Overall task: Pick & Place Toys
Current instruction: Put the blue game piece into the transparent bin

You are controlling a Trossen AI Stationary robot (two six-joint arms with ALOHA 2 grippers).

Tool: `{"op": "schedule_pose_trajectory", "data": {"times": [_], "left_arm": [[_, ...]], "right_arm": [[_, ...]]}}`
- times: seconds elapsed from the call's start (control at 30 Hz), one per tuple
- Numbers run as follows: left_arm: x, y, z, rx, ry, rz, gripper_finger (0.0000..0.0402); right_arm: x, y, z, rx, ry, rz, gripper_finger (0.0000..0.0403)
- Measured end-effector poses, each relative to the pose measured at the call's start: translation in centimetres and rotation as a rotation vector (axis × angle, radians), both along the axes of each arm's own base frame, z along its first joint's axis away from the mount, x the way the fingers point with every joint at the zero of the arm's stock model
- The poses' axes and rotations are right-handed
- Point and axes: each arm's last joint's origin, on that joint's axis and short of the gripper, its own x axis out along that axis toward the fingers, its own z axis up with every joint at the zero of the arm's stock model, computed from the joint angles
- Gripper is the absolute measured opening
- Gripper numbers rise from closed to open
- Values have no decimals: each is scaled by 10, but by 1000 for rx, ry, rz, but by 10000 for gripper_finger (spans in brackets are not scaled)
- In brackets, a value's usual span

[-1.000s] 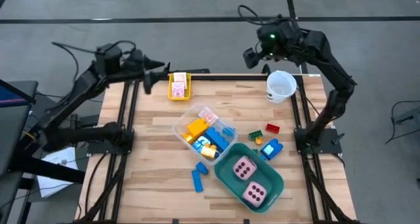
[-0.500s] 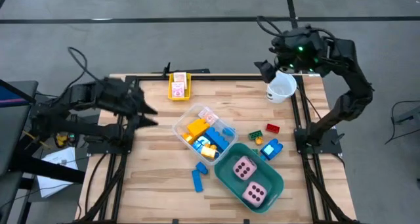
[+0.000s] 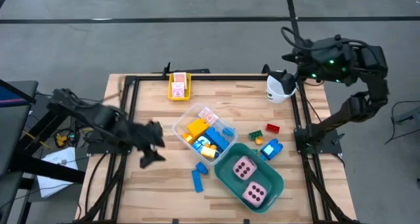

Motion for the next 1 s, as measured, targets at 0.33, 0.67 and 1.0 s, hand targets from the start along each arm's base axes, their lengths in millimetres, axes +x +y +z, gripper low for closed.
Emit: {"op": "schedule_pose_trajectory", "data": {"times": [0.33, 0.67, 1.0], "left_arm": [[40, -92, -54, -13, 84, -139, 298], [65, -161, -120, 52, 21, -132, 298], [112, -156, -181, 187, -19, -48, 294]], "right_arm": [[-7, 8, 0, -8, 3, 7, 375], [-7, 13, 0, -13, 3, 37, 375], [-7, 12, 0, -14, 4, 38, 375]]}}
